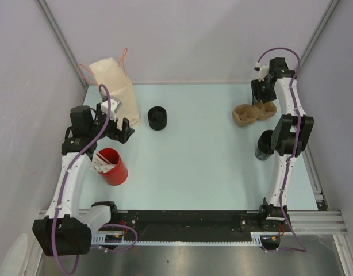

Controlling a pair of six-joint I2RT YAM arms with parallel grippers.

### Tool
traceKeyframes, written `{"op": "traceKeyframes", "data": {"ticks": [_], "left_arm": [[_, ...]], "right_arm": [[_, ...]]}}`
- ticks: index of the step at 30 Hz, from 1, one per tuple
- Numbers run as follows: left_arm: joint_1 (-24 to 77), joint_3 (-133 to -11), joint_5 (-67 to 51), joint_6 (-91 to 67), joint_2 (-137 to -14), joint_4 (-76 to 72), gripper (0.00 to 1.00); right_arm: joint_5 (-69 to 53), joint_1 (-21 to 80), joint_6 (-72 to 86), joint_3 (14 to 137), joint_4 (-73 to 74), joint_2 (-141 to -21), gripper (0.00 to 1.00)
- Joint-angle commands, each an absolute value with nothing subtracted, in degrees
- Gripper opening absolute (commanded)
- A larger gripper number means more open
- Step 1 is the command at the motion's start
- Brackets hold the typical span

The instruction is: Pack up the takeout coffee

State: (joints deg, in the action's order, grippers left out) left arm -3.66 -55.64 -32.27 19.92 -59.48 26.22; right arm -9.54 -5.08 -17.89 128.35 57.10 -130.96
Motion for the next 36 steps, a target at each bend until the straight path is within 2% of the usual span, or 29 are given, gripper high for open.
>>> {"op": "traceKeyframes", "data": {"ticks": [1,29,36], "left_arm": [[-4.04,-54.93,-34.89,19.95,-58.01,24.61,0.99],[-4.13,-53.79,-35.51,19.95,-58.71,23.64,1.00],[-4.13,-53.70,-35.68,19.95,-58.62,23.55,0.99]], "right_arm": [[-10.99,-5.54,-19.60,128.41,59.41,-131.22,0.56],[-7.91,-4.13,-20.74,127.27,59.51,-133.94,0.59],[-7.21,-4.31,-20.48,126.83,58.36,-134.21,0.57]]}}
